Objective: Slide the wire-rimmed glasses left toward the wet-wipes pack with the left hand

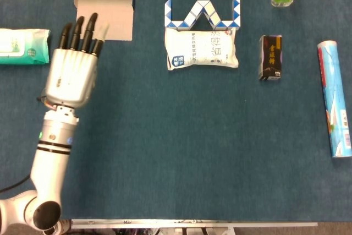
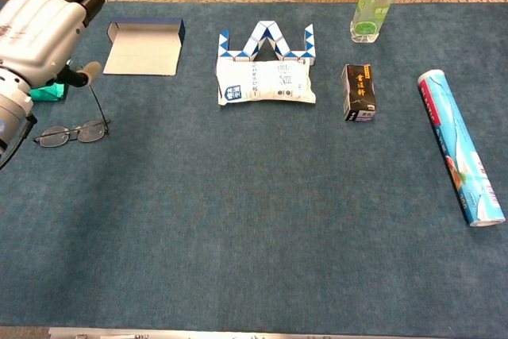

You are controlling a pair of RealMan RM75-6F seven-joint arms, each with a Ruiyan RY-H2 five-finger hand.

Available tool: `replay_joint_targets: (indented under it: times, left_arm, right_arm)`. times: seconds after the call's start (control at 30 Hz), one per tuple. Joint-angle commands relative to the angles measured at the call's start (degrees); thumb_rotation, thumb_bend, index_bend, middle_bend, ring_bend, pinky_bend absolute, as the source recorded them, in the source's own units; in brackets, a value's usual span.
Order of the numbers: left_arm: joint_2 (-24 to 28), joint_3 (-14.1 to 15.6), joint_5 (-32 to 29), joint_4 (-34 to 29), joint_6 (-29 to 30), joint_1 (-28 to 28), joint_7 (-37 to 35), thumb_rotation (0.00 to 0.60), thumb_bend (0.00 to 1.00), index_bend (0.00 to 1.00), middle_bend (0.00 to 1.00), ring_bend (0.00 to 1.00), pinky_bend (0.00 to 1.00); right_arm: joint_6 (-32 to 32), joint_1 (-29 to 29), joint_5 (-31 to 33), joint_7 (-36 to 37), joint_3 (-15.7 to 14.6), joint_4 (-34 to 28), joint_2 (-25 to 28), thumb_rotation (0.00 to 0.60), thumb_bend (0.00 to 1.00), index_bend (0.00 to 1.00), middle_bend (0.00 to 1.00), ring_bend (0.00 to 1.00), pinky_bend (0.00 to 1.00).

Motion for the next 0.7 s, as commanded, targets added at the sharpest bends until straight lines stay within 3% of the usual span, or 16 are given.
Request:
replay_joint_targets:
  times: [0.03,0.7]
  left_arm:
    - [-1.82,-0.15,-0.45,1.63,-0.78,-1.09,0.28,0.600,0.32,0.02,0.00,0.00,0.11]
    - [-4.30,-0.85,-5.81,13.07,-1.06,-1.96,-0.55,0.600,0.32,0.02,0.00,0.00,0.11]
  right_arm:
    - [0.04,-0.03,0.08,0.14,0.04,0.07,0.03,0.600,0.16,0.62,0.34,0.11,0.28]
    - [-0.76,0.28,0.37,-0.17,0.04,0.30,-0.21,0.600,0.16,0.62,0.34,0.11,0.28]
